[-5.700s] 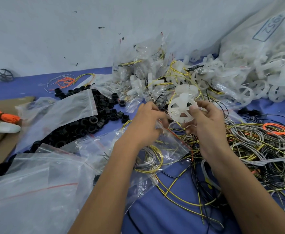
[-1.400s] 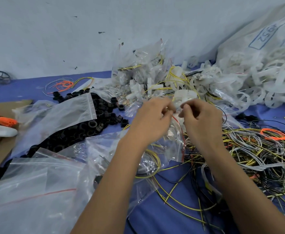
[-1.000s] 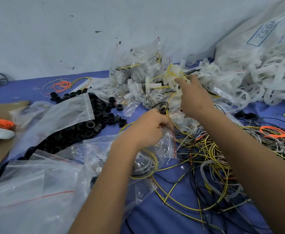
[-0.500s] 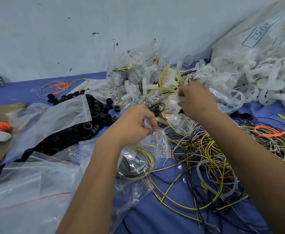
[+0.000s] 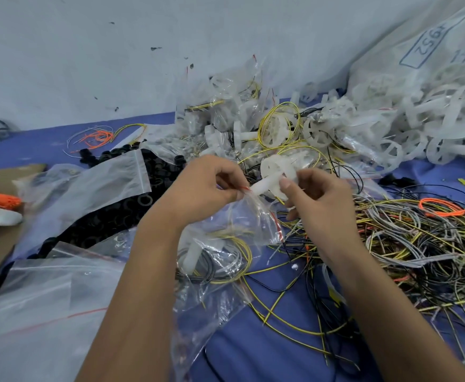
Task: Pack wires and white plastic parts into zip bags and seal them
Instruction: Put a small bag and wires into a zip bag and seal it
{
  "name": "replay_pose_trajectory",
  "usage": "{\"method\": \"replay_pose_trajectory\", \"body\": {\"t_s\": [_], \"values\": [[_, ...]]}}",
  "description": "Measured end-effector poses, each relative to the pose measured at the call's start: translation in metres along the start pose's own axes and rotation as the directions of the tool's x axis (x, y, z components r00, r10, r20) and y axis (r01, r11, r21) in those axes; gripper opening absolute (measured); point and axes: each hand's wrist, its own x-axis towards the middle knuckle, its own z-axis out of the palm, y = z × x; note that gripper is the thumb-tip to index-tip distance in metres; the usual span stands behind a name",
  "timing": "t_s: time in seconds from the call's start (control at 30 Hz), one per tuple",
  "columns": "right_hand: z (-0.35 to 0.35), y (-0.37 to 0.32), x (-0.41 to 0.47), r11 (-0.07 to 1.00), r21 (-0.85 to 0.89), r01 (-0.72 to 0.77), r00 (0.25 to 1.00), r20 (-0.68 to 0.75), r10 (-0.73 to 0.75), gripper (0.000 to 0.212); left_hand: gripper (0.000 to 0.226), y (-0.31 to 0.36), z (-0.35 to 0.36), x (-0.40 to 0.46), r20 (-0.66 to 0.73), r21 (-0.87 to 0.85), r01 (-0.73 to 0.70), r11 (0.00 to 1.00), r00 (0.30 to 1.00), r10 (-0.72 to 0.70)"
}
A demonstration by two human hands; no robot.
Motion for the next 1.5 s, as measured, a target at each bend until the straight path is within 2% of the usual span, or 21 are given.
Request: {"method": "replay_pose_trajectory", "body": {"t_s": [0.1, 0.2, 0.37, 0.5, 0.63, 0.77, 0.9, 1.07, 1.13, 1.2, 1.27, 1.4, 1.5], "values": [[-0.001, 0.001, 0.0, 0.996, 0.084, -0.014, 0.996, 0.092, 0.006, 0.012, 0.033, -0.004, -0.003, -0.002, -0.085, -0.031, 0.0, 1.0, 0.996, -0.002], [-0.002, 0.001, 0.0, 0.992, 0.121, -0.016, 0.983, 0.186, -0.007, 0.014, 0.026, -0.008, -0.005, -0.002, -0.151, -0.067, -0.005, 0.998, 0.989, -0.005], [0.0, 0.001, -0.002, 0.996, 0.062, 0.058, 0.91, 0.406, -0.078, 0.02, 0.021, -0.008, -0.009, -0.001, -0.182, -0.118, -0.048, 0.992, 0.983, 0.026], [0.0, -0.001, -0.002, 0.99, -0.012, 0.137, 0.901, 0.417, -0.12, 0.022, 0.018, -0.005, -0.01, -0.003, -0.121, -0.16, -0.103, 0.982, 0.989, 0.084], [0.0, -0.004, -0.003, 0.993, 0.012, 0.116, 0.879, 0.464, -0.108, 0.038, 0.015, -0.003, -0.009, -0.002, -0.123, -0.179, -0.111, 0.978, 0.988, 0.089], [-0.001, -0.004, -0.004, 0.997, 0.007, 0.083, 0.844, 0.532, -0.074, 0.04, 0.011, -0.003, -0.008, -0.002, -0.101, -0.179, -0.117, 0.977, 0.99, 0.1], [-0.001, -0.003, -0.005, 0.984, -0.009, 0.178, 0.793, 0.593, -0.138, 0.033, 0.011, 0.007, -0.005, -0.002, -0.037, -0.168, -0.125, 0.978, 0.992, 0.12], [0.001, 0.005, -0.005, 0.939, -0.182, 0.291, 0.812, 0.566, -0.142, 0.021, 0.008, 0.019, 0.005, 0.001, 0.021, -0.194, -0.142, 0.971, 0.989, 0.148], [0.001, 0.006, -0.005, 0.931, -0.199, 0.306, 0.813, 0.564, -0.147, 0.023, 0.007, 0.022, 0.009, 0.002, 0.031, -0.194, -0.141, 0.971, 0.988, 0.149], [0.002, 0.008, -0.005, 0.925, -0.215, 0.312, 0.8, 0.585, -0.134, 0.013, 0.007, 0.024, 0.013, 0.002, 0.037, -0.201, -0.139, 0.97, 0.988, 0.149], [0.003, 0.014, -0.003, 0.918, -0.256, 0.303, 0.799, 0.593, -0.098, 0.015, 0.008, 0.026, 0.015, 0.003, 0.042, -0.214, -0.14, 0.967, 0.987, 0.153], [0.009, 0.014, -0.007, 0.94, -0.187, 0.285, 0.786, 0.607, -0.117, 0.009, 0.009, 0.029, 0.02, 0.005, 0.059, -0.241, -0.139, 0.96, 0.986, 0.158], [0.012, 0.01, -0.009, 0.973, -0.086, 0.213, 0.789, 0.603, -0.12, 0.018, 0.009, 0.03, 0.023, 0.006, 0.059, -0.224, -0.149, 0.963, 0.984, 0.166]]}}
